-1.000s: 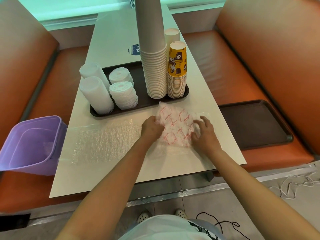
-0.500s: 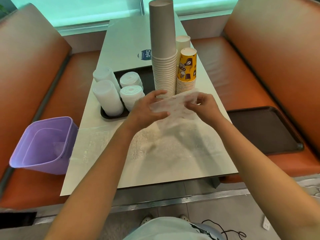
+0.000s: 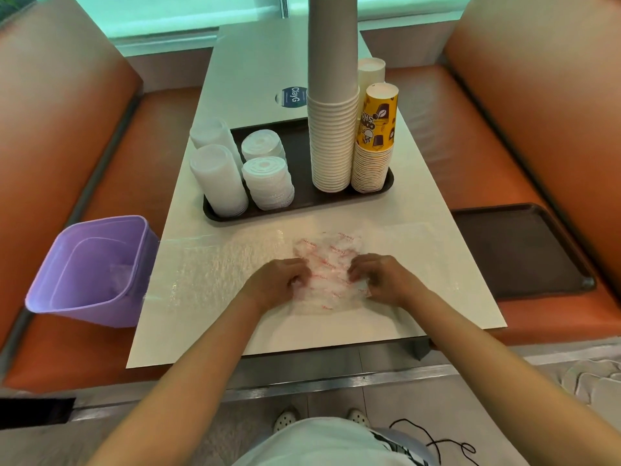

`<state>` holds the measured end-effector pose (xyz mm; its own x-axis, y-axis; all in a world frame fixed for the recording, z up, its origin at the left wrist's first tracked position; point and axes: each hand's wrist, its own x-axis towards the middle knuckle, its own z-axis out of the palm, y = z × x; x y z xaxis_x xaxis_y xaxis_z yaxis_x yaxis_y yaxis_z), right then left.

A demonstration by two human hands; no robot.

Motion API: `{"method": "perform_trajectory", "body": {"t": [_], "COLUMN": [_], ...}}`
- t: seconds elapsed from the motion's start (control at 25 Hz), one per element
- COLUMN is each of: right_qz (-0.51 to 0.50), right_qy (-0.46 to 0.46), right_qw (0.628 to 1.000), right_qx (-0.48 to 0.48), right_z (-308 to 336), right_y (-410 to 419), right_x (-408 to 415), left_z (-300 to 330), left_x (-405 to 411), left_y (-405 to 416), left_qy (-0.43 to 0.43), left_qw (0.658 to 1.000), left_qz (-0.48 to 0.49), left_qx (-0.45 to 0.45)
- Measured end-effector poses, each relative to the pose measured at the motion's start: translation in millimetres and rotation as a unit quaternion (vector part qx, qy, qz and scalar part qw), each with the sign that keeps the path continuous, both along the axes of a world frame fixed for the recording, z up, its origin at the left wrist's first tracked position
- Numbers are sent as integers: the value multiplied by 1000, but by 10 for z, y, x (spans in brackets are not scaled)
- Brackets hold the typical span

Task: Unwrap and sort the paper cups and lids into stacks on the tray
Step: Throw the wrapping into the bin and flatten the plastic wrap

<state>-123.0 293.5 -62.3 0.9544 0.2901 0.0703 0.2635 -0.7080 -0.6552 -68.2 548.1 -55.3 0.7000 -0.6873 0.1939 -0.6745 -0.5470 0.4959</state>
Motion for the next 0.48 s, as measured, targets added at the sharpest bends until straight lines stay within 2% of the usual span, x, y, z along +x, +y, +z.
{"method": "perform_trajectory", "body": {"t": [0.12, 0.24, 0.28, 0.36, 0.48], "right_qz": [-62, -188, -227, -285, -332], "right_qy": [36, 110, 107, 81, 23], "right_qw": [997, 964, 950, 933, 933], "right_qx": [32, 152, 187, 203, 137], "right_z": [31, 58, 61, 71, 24], "right_y": [75, 175, 209, 288, 417], "right_x": [-21, 22, 44, 72, 83], "left_z": [-12, 57, 54, 47, 130], "left_x": [-23, -54, -44, -19, 33], "left_y": [39, -21, -42, -76, -189], "left_qy": [81, 189, 185, 153, 127], "left_qw": [996, 968, 958, 951, 952], "left_qz": [21, 149, 191, 246, 277], "left_qx": [13, -70, -106, -111, -18]}}
